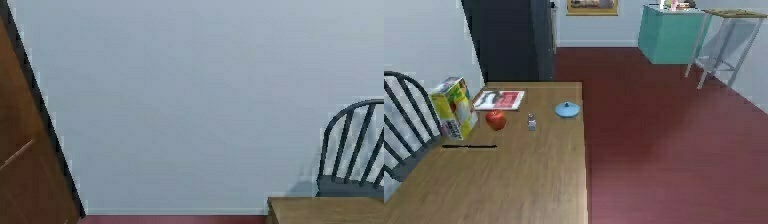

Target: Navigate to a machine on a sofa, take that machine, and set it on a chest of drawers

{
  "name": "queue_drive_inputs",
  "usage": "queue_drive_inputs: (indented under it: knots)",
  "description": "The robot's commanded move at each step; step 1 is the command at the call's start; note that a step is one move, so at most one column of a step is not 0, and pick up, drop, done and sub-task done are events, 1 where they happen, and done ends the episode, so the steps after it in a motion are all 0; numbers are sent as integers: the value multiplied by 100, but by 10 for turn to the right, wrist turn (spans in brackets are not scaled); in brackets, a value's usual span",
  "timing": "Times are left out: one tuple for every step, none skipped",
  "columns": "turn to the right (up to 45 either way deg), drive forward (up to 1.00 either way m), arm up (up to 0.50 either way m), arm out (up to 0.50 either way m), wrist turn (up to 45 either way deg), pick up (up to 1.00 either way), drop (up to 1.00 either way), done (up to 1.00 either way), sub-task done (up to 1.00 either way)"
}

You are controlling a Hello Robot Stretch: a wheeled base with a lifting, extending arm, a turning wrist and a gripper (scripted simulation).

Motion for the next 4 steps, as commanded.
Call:
queue_drive_inputs:
  knots:
    - [-450,0,0,0,0,0,0,0,0]
    - [-420,0,0,0,0,0,0,0,0]
    - [0,15,0,0,0,0,0,0,0]
    - [-450,0,0,0,0,0,0,0,0]
